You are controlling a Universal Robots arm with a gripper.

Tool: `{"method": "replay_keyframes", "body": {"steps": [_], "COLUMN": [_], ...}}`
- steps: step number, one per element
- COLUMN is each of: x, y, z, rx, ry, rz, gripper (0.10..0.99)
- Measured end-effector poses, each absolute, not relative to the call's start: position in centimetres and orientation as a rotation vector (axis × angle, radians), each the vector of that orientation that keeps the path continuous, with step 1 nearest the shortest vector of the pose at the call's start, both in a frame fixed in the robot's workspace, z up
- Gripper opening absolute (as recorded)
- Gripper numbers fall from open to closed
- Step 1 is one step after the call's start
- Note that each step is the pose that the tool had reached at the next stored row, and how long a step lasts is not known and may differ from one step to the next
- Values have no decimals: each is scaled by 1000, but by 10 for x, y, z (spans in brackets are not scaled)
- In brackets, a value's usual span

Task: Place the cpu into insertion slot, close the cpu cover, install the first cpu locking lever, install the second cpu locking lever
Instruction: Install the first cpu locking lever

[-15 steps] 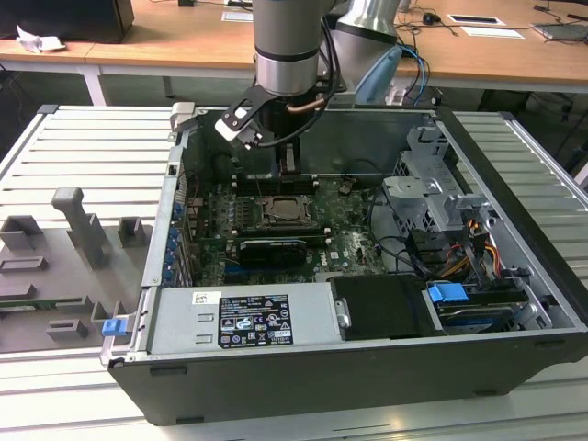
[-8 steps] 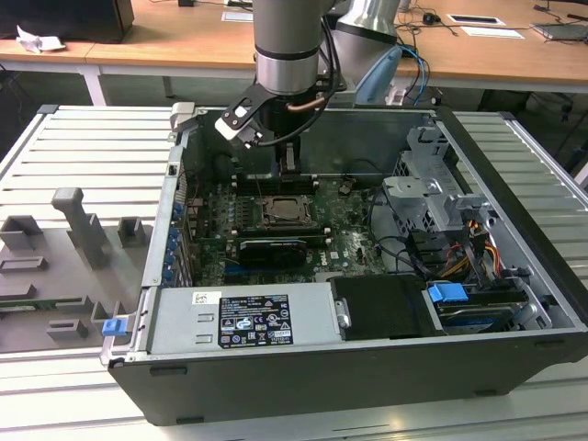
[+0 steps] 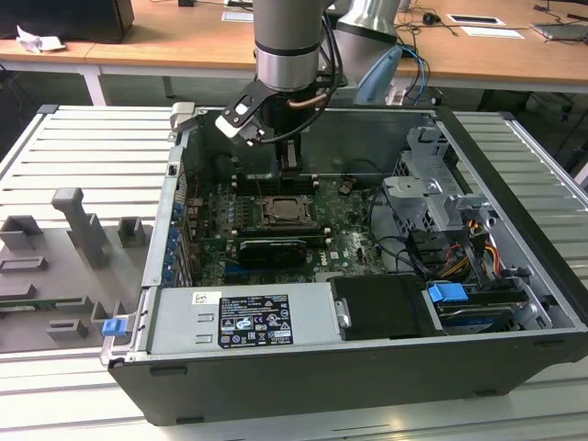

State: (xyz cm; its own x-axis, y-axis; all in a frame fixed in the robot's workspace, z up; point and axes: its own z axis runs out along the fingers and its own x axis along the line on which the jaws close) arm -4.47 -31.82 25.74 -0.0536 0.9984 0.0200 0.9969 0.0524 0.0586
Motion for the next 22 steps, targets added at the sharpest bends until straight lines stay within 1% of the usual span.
{"method": "replay_keyframes", "body": {"steps": [8,22], "x": [-45,-45], "y": [-318,-318], "z": [257,257], "rx": [1925,1711], "ry": [2455,2615], "rz": [91,94], "gripper": [106,106]}}
